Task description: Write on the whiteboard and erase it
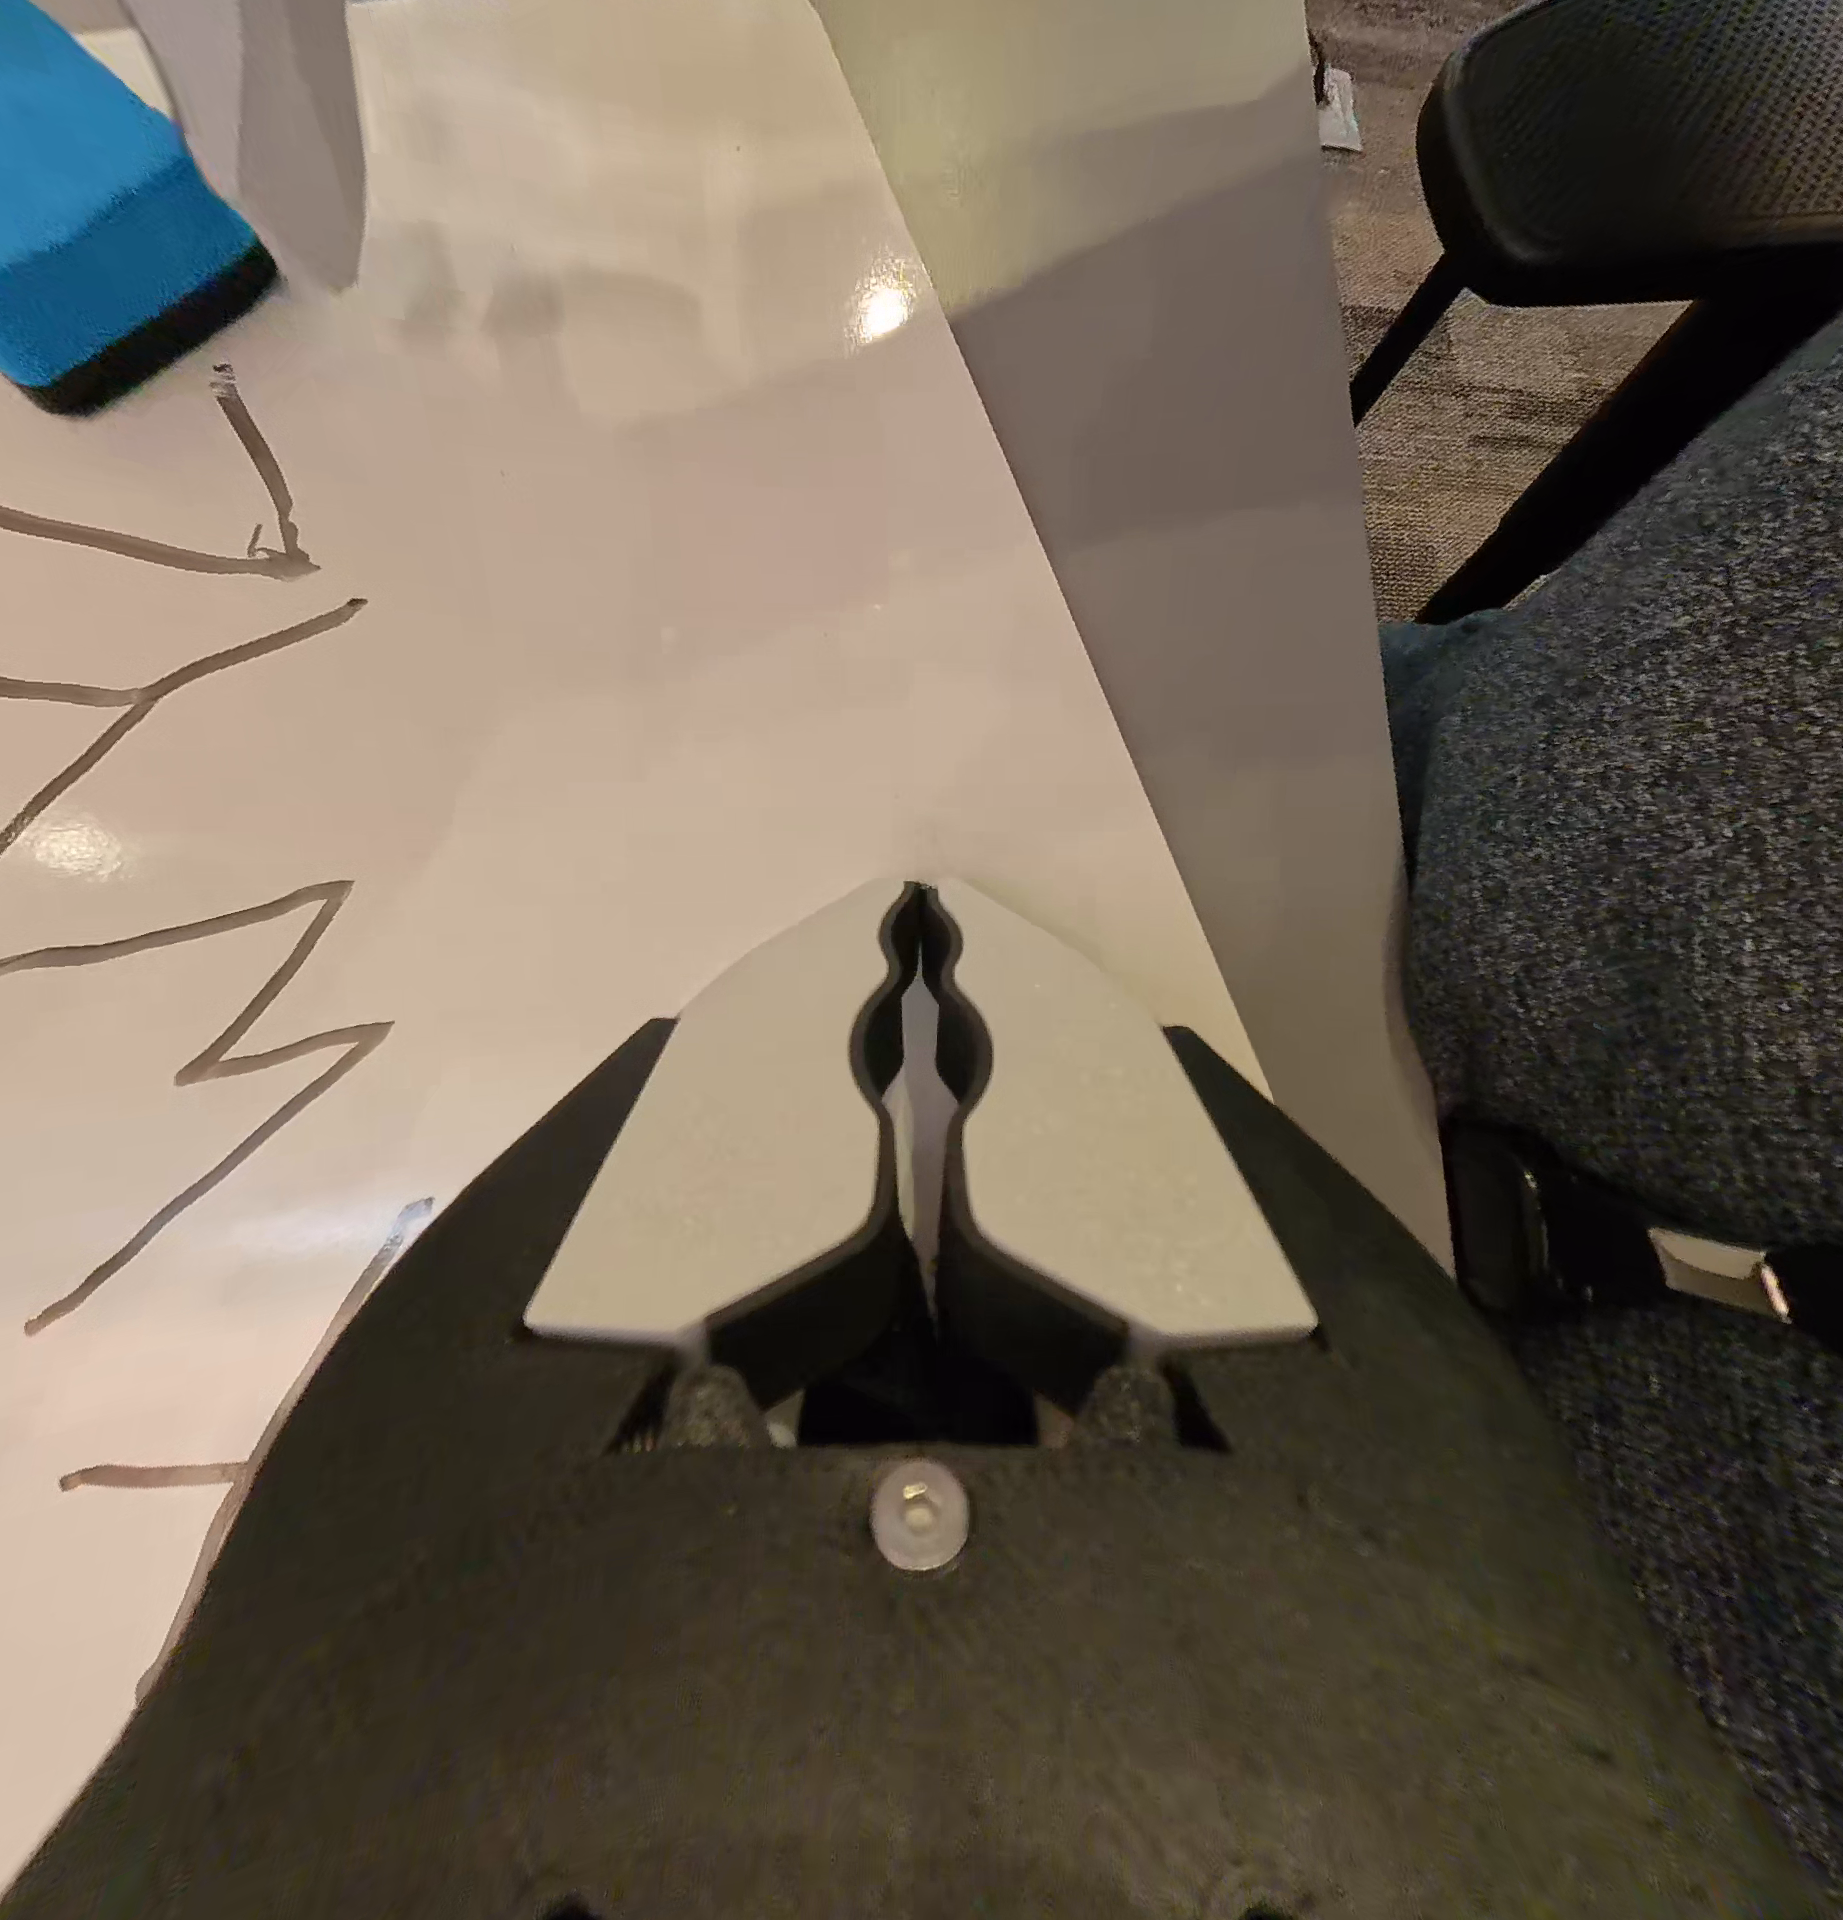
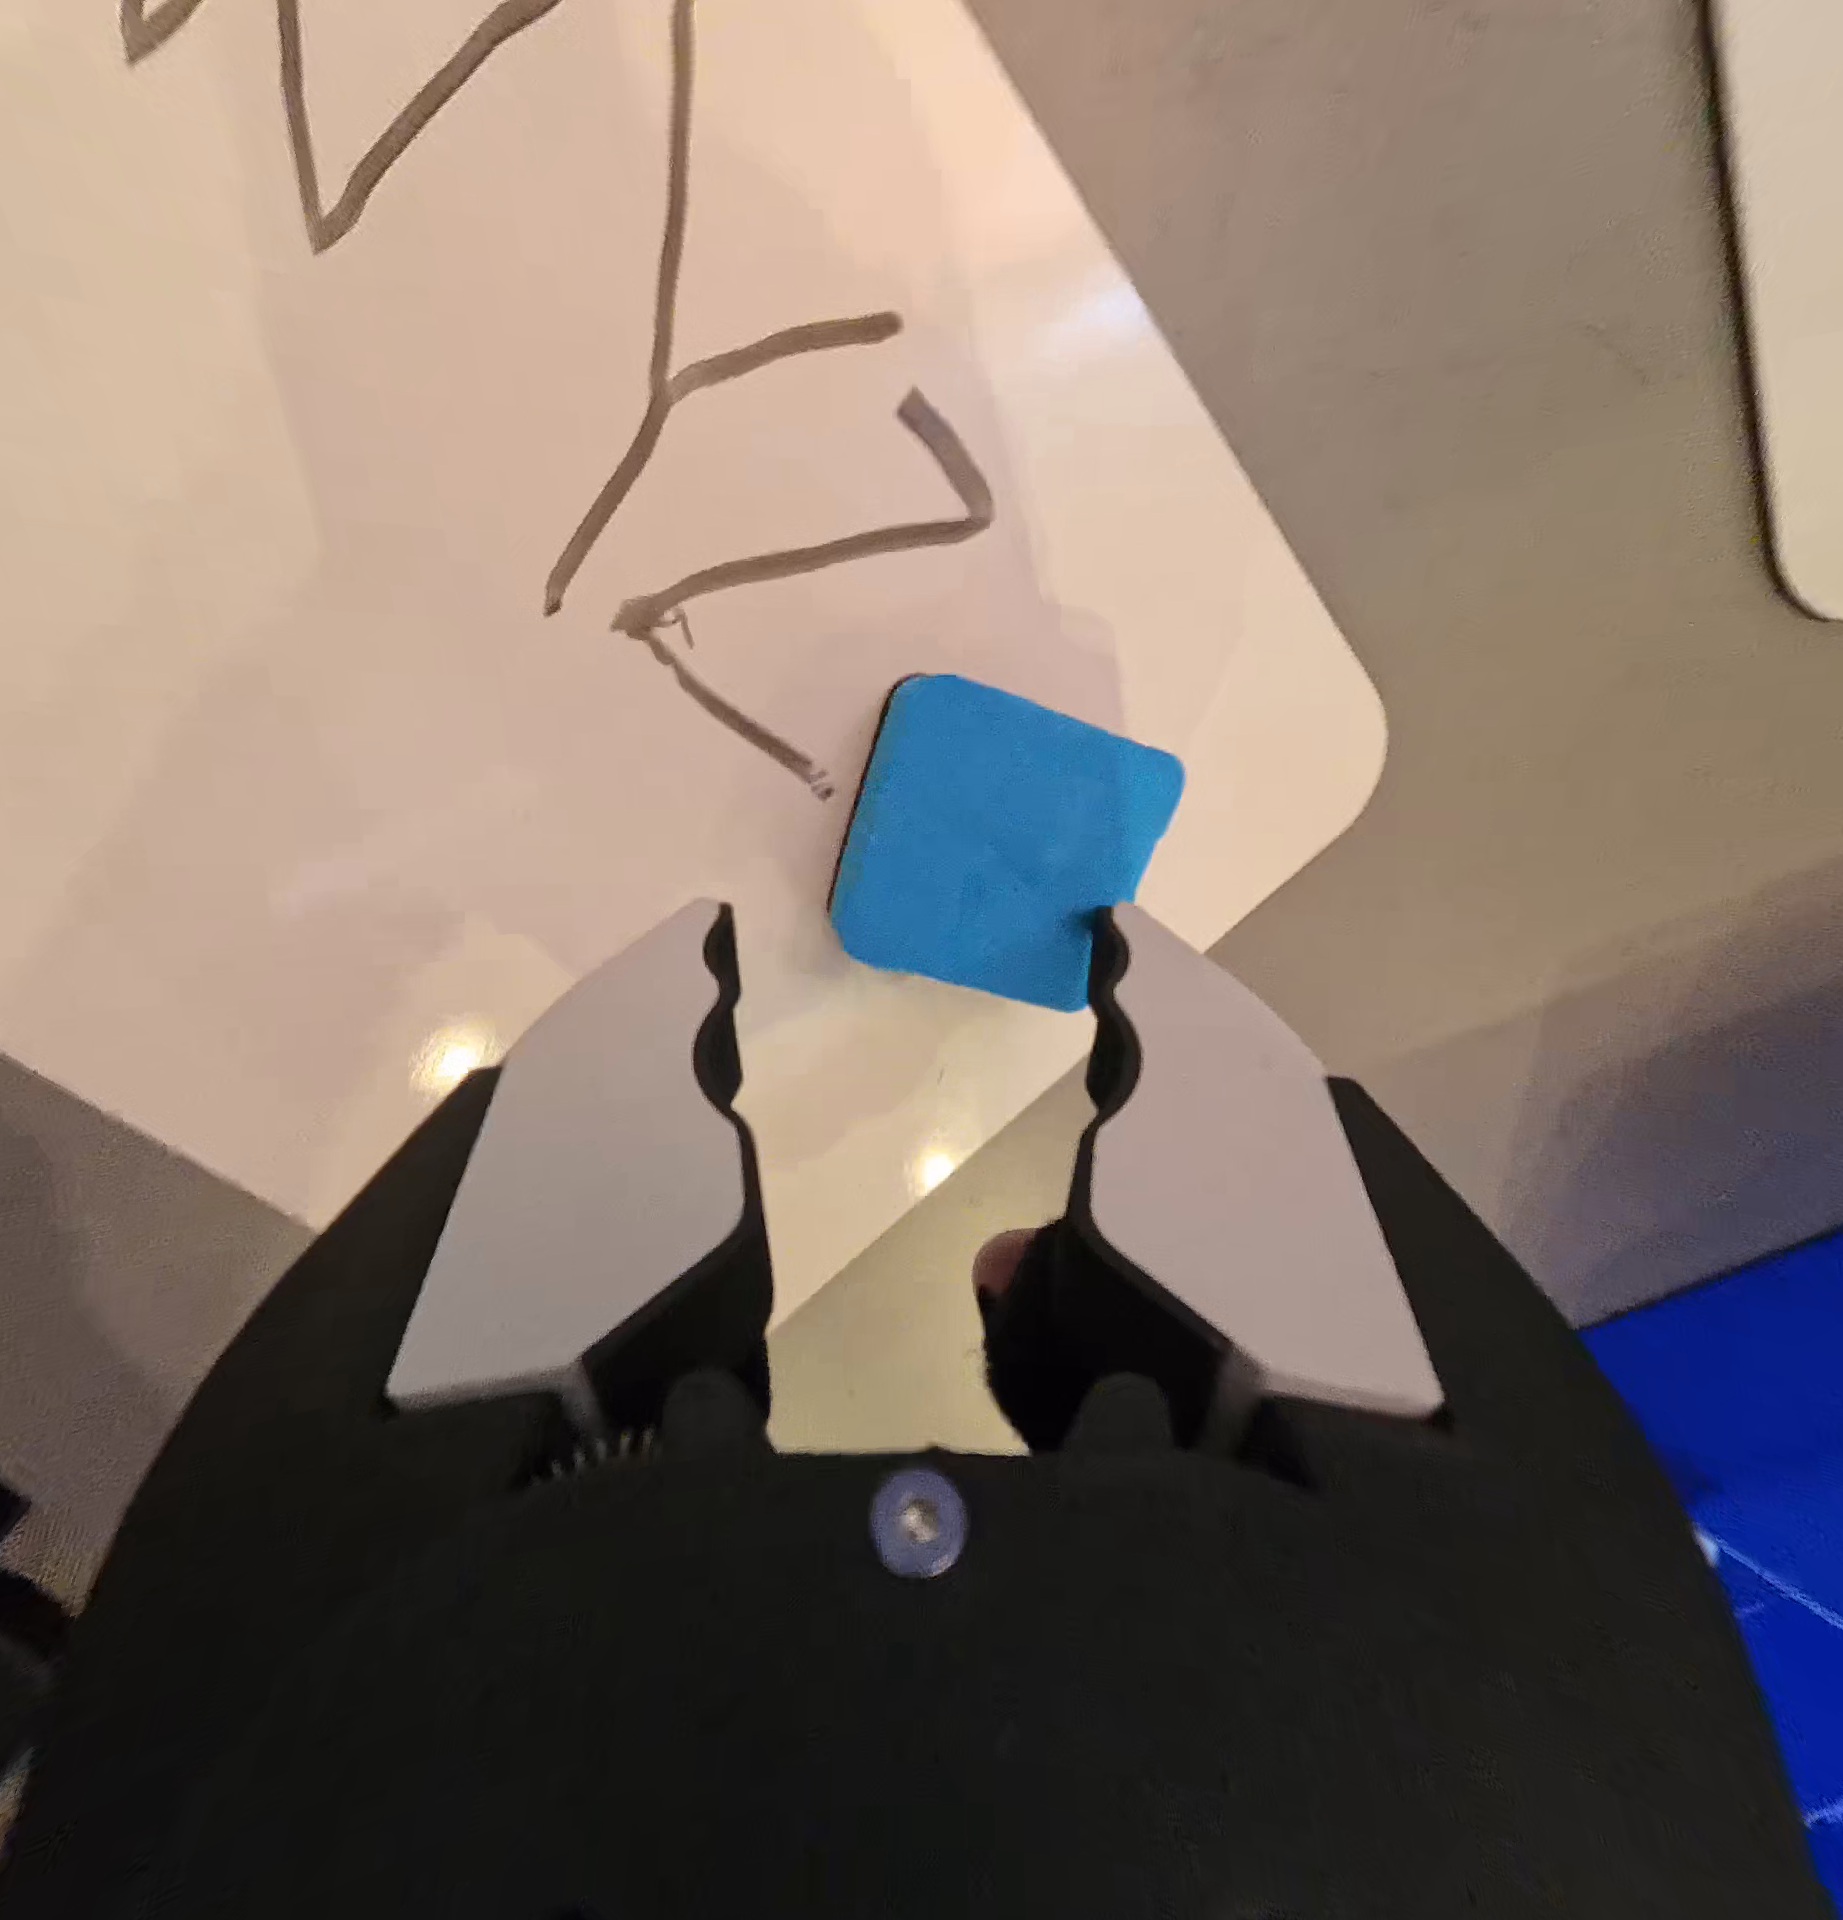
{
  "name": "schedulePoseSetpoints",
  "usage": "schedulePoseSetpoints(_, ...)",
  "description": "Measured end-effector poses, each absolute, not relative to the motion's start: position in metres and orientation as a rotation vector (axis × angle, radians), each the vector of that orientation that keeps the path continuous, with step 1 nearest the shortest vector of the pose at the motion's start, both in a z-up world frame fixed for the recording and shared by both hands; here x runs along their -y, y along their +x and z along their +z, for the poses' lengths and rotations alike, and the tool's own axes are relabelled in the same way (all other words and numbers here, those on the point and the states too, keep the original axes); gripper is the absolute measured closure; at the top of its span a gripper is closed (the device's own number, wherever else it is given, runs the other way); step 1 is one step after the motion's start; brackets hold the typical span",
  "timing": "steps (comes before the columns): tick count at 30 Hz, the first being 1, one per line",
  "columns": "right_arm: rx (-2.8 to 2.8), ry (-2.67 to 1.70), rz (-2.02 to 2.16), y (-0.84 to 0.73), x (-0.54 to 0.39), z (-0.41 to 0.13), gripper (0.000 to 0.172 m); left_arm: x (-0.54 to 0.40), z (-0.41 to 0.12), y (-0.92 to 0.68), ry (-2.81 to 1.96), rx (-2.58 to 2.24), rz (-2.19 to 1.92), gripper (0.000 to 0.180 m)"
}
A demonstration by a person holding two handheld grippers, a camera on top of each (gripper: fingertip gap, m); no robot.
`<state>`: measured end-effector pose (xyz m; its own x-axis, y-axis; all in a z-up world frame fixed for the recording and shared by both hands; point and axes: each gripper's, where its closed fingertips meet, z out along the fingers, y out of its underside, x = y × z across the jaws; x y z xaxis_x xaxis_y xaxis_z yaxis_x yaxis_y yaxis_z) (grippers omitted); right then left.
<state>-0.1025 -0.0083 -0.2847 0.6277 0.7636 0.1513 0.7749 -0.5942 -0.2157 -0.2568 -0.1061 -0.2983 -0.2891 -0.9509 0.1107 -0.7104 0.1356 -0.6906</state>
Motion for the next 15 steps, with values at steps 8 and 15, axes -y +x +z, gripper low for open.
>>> schedulePoseSetpoints(8, 1.069, -2.600, -0.078, -0.100, -0.017, -0.276, 0.112, 0.106, -0.298, -0.257, -1.597, -2.065, -0.928, 0.179)
schedulePoseSetpoints(15, 1.124, -2.587, 0.022, -0.119, -0.009, -0.280, 0.138, 0.106, -0.298, -0.257, -1.593, -2.065, -0.922, 0.179)
